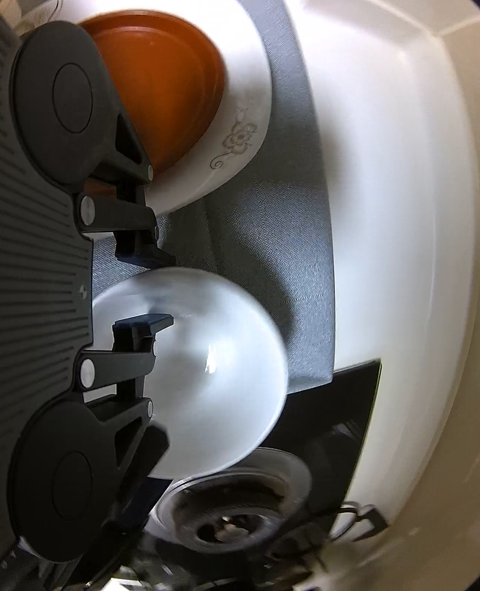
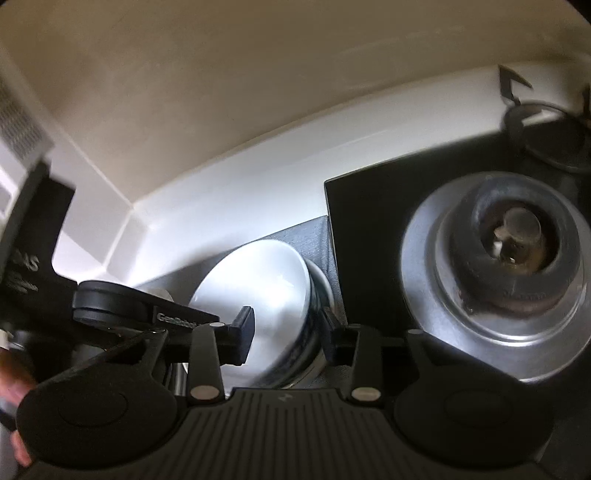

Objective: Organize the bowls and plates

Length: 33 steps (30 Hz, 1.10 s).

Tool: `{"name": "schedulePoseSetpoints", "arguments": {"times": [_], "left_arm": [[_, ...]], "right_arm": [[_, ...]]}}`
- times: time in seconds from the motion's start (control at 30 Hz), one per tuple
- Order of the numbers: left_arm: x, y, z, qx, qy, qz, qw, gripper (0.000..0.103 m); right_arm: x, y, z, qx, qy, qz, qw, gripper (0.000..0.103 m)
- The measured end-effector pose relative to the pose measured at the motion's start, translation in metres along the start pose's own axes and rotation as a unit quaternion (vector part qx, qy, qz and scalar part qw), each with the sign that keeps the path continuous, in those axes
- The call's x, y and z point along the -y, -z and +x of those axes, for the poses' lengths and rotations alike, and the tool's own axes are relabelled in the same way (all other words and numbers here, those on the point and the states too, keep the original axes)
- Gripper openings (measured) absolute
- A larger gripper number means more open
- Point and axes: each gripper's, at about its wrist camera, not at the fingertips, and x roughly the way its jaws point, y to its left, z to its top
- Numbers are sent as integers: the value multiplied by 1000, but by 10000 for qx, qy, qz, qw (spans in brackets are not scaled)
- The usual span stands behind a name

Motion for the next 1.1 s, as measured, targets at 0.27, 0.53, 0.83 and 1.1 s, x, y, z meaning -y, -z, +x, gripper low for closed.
{"name": "schedulePoseSetpoints", "arguments": {"times": [0.27, 0.53, 0.83, 1.1], "left_arm": [[3, -10, 4, 98, -65, 110, 9999, 37], [9, -9, 9, 71, -78, 254, 9996, 29], [5, 10, 5, 9, 22, 253, 9997, 29], [16, 14, 7, 113, -224, 321, 9992, 45]], "right_arm": [[21, 5, -6, 42, 24, 432, 9991, 51], [15, 12, 5, -71, -171, 542, 9984, 49], [24, 15, 8, -192, -6, 819, 9965, 27], [22, 18, 13, -531, -172, 933, 9941, 79]]}}
